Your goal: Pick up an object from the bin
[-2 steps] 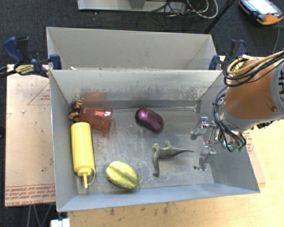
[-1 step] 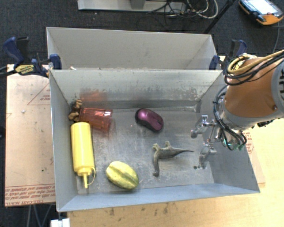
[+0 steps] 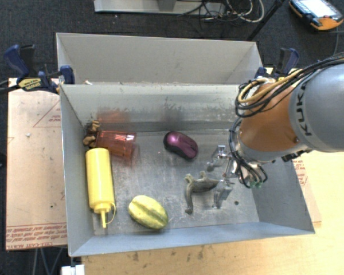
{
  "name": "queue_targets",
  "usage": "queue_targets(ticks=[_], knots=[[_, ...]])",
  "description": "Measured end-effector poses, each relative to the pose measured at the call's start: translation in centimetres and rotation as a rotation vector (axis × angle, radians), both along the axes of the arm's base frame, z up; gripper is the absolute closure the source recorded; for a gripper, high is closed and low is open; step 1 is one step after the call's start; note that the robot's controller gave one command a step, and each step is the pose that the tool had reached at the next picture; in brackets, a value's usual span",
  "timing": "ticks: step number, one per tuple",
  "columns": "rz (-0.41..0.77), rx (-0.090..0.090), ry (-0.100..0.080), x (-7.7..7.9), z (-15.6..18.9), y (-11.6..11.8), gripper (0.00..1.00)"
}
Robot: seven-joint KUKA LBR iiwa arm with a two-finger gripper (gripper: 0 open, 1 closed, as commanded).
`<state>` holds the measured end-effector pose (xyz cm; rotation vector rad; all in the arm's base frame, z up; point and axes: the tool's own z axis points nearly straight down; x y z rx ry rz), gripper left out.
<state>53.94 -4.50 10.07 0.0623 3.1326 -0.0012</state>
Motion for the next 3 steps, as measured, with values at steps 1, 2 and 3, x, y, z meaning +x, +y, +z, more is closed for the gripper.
queue_targets(ticks=[1,2,3], knots=[[0.195,0.000,-0.012,-1.7,-2.5,0.6,1.00],[0.195,0.000,-0.012,-1.7,-2.5,0.6,1.00],[0.191,-0.001,-0.004,-0.4,15.4,0.4,1.00]])
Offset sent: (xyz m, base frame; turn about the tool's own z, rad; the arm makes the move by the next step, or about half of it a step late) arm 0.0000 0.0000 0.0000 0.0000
